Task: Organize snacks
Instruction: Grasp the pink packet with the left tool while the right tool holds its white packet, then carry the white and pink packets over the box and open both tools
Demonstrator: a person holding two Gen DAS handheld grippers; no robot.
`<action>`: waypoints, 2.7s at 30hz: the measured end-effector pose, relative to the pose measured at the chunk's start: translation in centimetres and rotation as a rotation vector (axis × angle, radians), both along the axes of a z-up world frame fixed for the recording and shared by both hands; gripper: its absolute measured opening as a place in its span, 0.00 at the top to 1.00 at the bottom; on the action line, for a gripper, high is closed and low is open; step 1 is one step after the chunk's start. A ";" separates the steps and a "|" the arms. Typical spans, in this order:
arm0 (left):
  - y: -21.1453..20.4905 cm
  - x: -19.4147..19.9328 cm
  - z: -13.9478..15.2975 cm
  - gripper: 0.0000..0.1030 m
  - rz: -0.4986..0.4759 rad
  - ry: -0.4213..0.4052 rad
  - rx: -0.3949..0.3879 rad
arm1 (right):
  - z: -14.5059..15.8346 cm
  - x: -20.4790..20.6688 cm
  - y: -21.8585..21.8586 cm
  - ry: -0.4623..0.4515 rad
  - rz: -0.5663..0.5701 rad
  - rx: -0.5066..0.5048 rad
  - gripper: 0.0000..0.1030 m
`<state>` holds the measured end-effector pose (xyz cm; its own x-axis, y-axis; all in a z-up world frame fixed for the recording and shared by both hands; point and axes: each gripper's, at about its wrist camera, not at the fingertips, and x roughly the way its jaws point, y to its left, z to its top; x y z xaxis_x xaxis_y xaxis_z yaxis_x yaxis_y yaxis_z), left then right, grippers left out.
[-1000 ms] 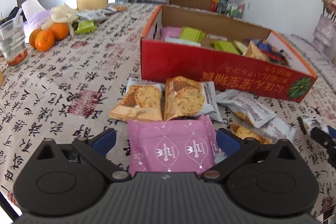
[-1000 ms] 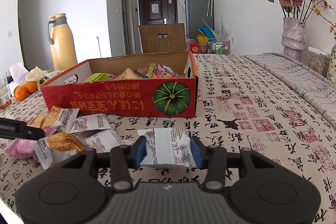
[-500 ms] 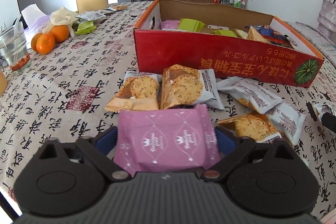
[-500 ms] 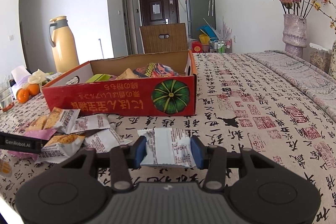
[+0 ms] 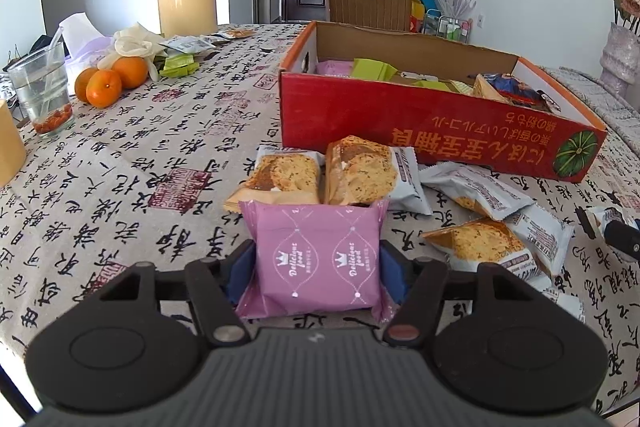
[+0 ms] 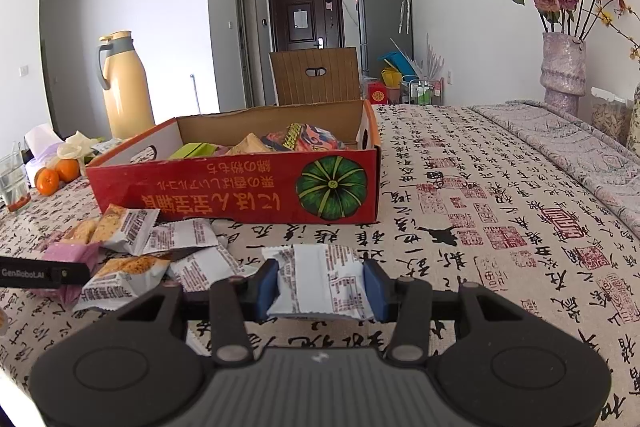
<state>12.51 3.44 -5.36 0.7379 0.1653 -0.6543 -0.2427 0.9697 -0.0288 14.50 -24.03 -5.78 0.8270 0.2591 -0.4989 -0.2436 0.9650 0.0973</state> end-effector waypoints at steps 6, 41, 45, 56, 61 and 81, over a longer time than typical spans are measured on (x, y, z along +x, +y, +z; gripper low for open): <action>0.7 -0.8 0.9 0.38 0.003 -0.045 -0.011 | 0.3 -0.2 0.2 -0.009 0.005 -0.002 0.56; 0.4 3.3 8.3 0.38 -0.050 -0.274 0.029 | 5.5 4.0 2.5 -0.161 0.029 0.022 0.56; 0.3 4.9 9.2 0.38 -0.056 -0.293 0.026 | 6.3 5.4 3.3 -0.177 0.043 0.022 0.56; 0.0 9.6 10.5 0.38 -0.070 -0.326 0.022 | 7.8 10.3 6.0 -0.212 0.084 0.044 0.56; 0.2 12.1 10.2 0.38 -0.068 -0.324 0.013 | 8.0 12.8 7.0 -0.216 0.095 0.037 0.56; 1.7 15.4 6.0 0.37 -0.069 -0.274 -0.048 | 4.4 16.1 8.2 -0.147 0.093 0.024 0.55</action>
